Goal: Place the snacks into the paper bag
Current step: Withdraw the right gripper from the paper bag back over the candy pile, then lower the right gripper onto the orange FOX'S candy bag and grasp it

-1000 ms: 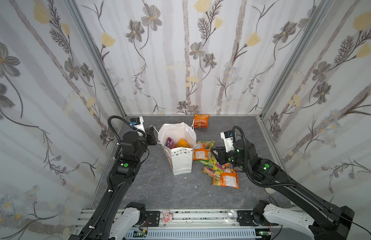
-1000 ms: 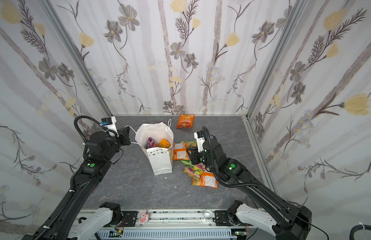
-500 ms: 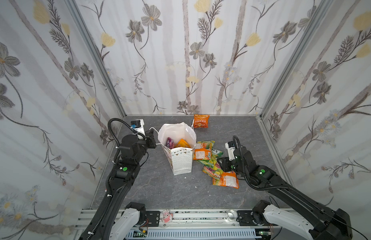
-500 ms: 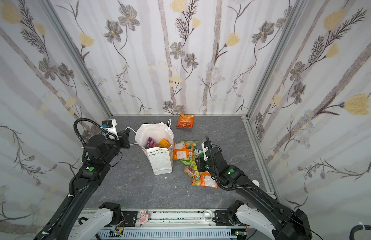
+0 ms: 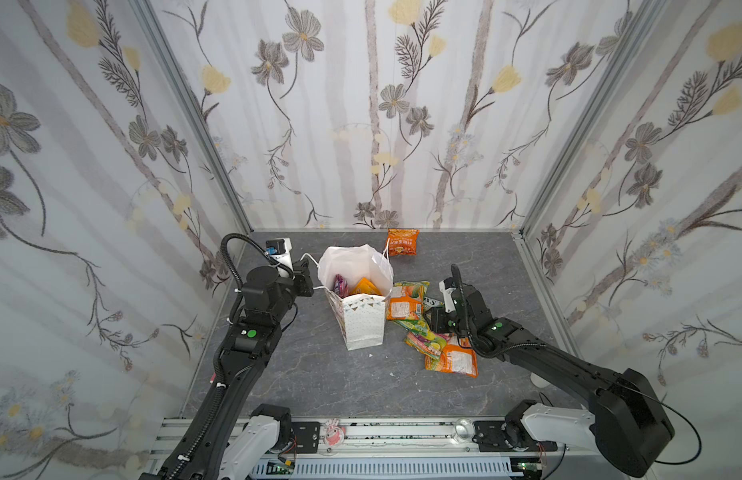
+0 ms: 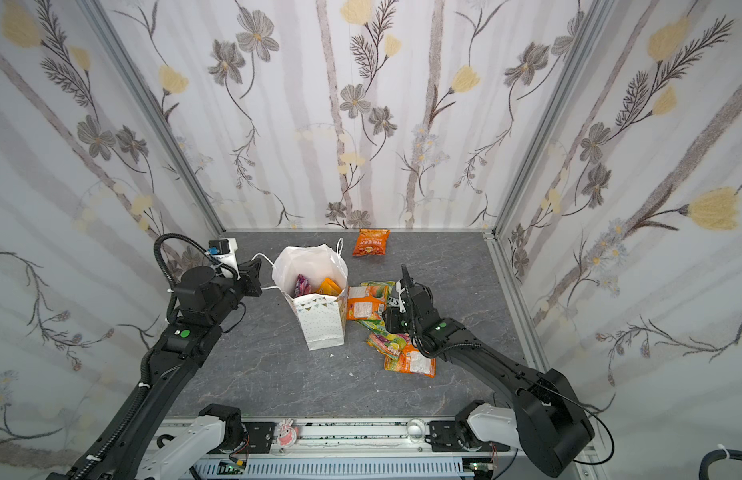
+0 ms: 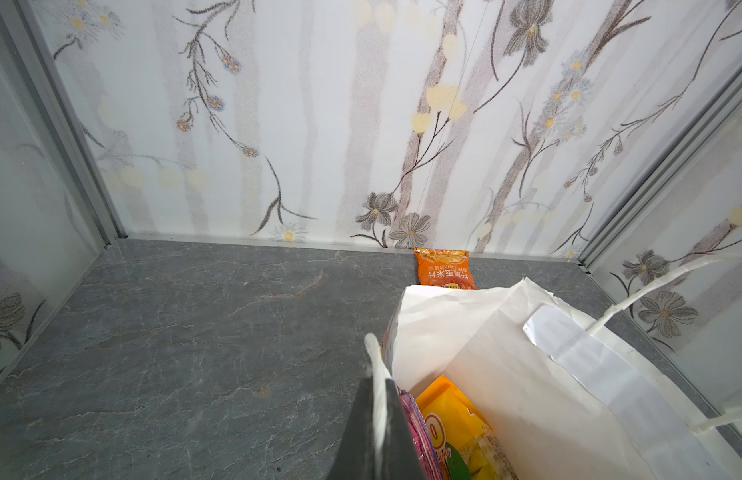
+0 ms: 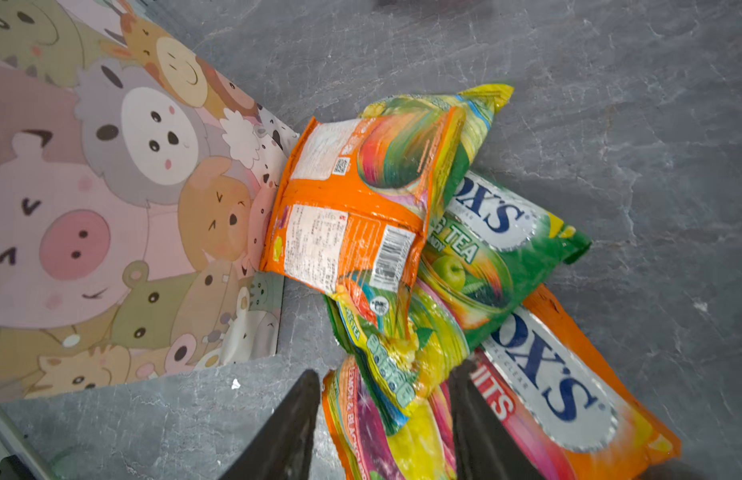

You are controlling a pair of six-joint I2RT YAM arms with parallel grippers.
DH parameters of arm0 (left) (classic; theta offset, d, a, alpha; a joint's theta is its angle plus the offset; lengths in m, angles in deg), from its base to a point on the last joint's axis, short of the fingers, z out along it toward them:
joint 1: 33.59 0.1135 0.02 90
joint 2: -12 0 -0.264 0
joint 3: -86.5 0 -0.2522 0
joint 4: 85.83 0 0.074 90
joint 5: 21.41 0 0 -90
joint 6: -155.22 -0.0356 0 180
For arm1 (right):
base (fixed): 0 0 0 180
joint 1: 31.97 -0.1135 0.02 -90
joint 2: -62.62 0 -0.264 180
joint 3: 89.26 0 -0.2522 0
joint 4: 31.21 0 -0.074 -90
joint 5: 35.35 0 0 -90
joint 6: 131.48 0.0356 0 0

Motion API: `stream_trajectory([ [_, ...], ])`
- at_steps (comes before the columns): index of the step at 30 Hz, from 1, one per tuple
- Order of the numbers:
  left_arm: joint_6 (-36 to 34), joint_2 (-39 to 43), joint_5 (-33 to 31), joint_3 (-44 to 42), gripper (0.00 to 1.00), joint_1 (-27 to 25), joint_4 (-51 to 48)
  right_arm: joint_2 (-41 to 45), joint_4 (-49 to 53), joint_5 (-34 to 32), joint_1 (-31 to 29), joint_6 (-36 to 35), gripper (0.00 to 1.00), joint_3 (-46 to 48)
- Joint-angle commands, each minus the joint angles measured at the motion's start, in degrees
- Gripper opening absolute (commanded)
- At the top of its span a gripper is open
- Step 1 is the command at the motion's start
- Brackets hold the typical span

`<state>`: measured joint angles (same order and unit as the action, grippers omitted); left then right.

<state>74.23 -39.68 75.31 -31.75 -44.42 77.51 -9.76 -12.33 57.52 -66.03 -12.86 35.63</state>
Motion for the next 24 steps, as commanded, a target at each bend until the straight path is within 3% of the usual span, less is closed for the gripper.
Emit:
stream_trajectory([
  [1, -0.4, 0.4, 1.0, 0.1, 0.0, 0.0, -0.1, -3.1, -4.2, 0.4, 1.0, -2.4, 0.52, -3.9],
  [11, -0.4, 1.2, 0.5, 0.4, 0.0, 0.0, -0.4, -17.6, -5.1, 4.9, 6.6, -6.7, 0.53, -15.0],
  [24, -0.3, 0.4, 0.6, 0.4, 0.0, 0.0, -0.5, -30.2, -8.1, 11.4, 9.3, -8.0, 0.55, -20.9],
])
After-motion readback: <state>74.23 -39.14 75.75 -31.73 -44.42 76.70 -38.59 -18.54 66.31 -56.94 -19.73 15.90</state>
